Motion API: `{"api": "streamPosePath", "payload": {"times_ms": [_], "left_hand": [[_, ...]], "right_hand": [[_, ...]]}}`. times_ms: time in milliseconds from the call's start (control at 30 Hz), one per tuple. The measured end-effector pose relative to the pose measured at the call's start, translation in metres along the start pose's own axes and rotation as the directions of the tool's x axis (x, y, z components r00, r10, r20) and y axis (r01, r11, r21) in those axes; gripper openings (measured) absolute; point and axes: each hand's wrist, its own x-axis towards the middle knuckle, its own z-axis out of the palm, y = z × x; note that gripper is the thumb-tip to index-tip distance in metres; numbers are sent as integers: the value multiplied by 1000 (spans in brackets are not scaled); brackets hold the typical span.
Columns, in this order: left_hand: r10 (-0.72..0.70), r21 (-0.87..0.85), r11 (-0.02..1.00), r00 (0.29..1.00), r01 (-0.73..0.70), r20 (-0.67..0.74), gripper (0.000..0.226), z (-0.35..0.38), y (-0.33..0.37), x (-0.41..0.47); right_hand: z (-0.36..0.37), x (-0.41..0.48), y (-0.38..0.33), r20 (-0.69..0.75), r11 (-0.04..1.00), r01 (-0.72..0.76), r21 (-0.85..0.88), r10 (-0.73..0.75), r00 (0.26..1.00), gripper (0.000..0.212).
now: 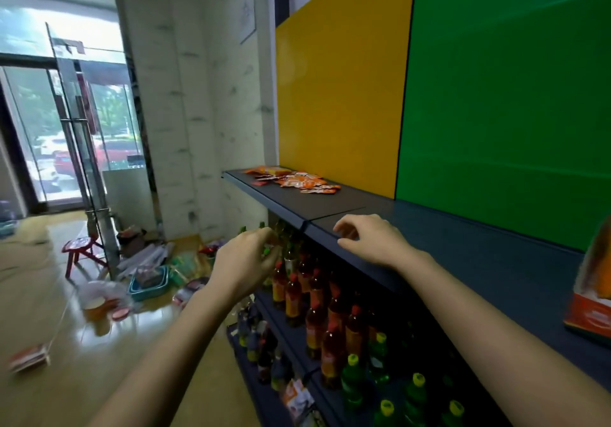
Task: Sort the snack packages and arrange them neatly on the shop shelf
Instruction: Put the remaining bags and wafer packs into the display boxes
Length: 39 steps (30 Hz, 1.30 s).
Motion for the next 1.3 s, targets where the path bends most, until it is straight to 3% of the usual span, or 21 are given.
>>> {"api": "streamPosePath", "payload": {"times_ms": [367, 667, 967, 1300], "left_hand": [[-71, -15, 997, 983, 75, 168, 30, 105, -145, 165], [-127, -114, 983, 982, 143, 139, 31, 172, -258, 258], [-117, -175, 973, 975, 151, 190, 31, 225, -405, 358], [-124, -253, 949, 962, 186, 243, 30, 286, -518, 485]], "right_hand": [[57, 243, 20, 19, 999, -16, -43, 17, 1000, 30], [110, 402, 15, 43, 997, -67, -39, 68, 997, 29], [166, 554, -17, -42, 975, -219, 22, 220, 975, 34], [220, 681, -31, -80, 855, -498, 144, 511, 856, 50]]}}
